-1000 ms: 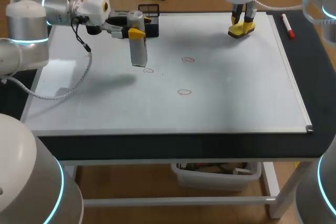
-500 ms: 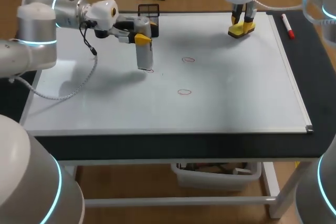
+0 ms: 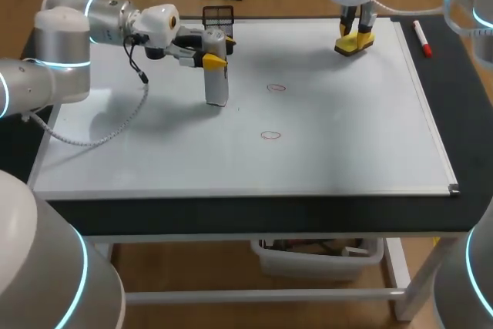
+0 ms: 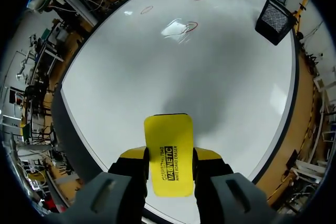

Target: Pick up the inspection probe, press it on each red-marked spot on the whiteboard one by one, put down the probe, pick up the eraser, and wipe off all the red marks.

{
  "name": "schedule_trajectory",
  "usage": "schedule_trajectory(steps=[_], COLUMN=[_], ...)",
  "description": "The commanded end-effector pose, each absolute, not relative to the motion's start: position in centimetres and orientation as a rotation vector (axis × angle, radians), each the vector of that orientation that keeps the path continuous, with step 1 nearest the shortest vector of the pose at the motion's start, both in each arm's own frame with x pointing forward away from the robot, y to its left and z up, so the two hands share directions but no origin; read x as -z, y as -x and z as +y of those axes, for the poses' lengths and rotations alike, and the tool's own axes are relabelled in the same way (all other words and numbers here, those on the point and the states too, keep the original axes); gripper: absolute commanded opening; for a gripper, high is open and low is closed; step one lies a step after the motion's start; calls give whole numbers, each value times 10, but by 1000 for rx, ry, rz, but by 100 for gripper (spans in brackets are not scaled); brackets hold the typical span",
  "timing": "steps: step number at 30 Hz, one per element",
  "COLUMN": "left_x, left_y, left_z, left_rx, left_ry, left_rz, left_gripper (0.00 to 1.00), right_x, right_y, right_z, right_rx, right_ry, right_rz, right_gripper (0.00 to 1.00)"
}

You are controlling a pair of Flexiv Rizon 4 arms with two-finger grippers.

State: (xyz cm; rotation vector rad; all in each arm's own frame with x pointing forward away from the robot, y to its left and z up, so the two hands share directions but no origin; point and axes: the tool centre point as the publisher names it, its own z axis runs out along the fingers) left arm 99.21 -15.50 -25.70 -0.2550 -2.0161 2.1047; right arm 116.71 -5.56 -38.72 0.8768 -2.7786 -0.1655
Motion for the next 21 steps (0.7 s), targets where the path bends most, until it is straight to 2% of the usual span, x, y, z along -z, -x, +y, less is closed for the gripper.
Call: schedule_trajectory(steps=[1,21], left_x=[261,273], left_y=[-997,-998], left_z=[-155,-153], left_rx=[-2103,-2083], left_ry=[261,237], left_rz=[-2006,-2003], left_gripper=[0,0], right_x=[382,382], right_y=[-1164,-1164], right_z=[-56,-56], right_rx=[156,156], right_ry=[-881,-881], right_rz=[-2780,-2780], right_gripper=[0,0])
